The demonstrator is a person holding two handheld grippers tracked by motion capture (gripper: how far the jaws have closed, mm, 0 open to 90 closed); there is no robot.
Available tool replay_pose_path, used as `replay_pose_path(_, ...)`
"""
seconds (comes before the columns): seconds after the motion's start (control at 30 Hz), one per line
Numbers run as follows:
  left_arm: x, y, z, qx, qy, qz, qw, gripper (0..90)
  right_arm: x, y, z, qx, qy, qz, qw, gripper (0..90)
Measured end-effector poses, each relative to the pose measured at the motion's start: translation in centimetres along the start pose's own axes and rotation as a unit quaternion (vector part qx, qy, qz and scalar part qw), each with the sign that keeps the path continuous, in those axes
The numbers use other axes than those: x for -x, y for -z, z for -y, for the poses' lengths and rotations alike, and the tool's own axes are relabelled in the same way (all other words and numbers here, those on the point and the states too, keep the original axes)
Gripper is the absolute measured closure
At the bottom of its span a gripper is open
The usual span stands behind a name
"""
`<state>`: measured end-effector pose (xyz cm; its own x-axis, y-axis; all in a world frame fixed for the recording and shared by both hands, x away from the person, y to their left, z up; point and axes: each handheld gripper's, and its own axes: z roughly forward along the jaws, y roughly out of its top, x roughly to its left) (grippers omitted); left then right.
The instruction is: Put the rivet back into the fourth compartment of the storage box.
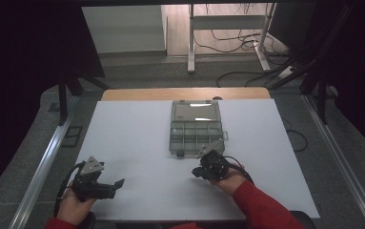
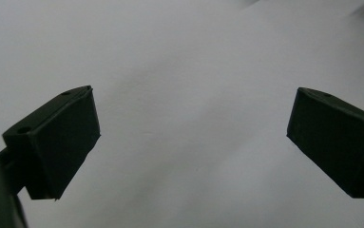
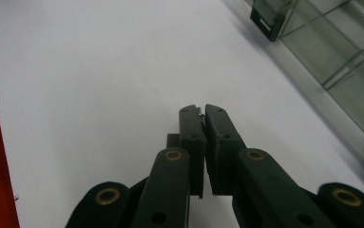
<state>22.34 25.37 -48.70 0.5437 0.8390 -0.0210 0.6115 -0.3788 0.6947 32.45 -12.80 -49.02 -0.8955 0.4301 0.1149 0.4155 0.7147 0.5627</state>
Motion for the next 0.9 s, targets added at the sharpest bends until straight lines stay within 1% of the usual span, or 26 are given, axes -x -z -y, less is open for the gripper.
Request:
replay_pose_path(0.07, 0.0, 0.0, 0.0, 0.0, 0.0, 0.0, 1.0, 3.9, 0.1, 0.1, 0.0, 0.003, 0.004, 0.001, 1.0, 86.2)
replay_pose_path(0.27, 0.0, 0.0, 0.0, 0.0, 0.0, 0.0, 1.0, 3.9, 0.5, 0.9, 0.0, 0.02, -0.001, 0.005, 0.9998, 86.1)
replay_pose_path(0.43, 0.0, 0.0, 0.0, 0.0, -0.001, 0.001, 1.0, 3.9, 0.8, 1.2, 0.0, 0.026, -0.005, 0.007, 0.9996, 86.1)
replay_pose_path(0.57, 0.0, 0.0, 0.0, 0.001, 0.0, 0.0, 1.0, 3.9, 1.0, 1.5, 0.0, 0.033, -0.006, 0.014, 0.9993, 86.1)
replay_pose_path(0.63, 0.0, 0.0, 0.0, 0.0, -0.001, 0.001, 1.0, 3.9, 1.3, 1.8, 0.0, 0.04, -0.013, 0.018, 0.9989, 86.1)
replay_pose_path(0.7, 0.0, 0.0, 0.0, 0.001, -0.001, 0.001, 1.0, 3.9, 1.4, 2.0, 0.0, 0.043, -0.015, 0.019, 0.9988, 86.1)
replay_pose_path(0.73, 0.0, 0.0, 0.0, 0.001, -0.001, 0.001, 1.0, 3.9, 1.5, 2.2, 0.0, 0.047, -0.02, 0.022, 0.9985, 86.1)
replay_pose_path(0.83, 0.0, 0.0, 0.0, 0.001, -0.001, 0.001, 1.0, 3.9, 1.8, 2.5, 0.1, 0.051, -0.019, 0.026, 0.9982, 86.1)
replay_pose_path(0.9, 0.0, 0.0, 0.0, 0.001, -0.001, 0.001, 1.0, 3.9, 1.9, 2.7, 0.0, 0.054, -0.023, 0.03, 0.9978, 86.1)
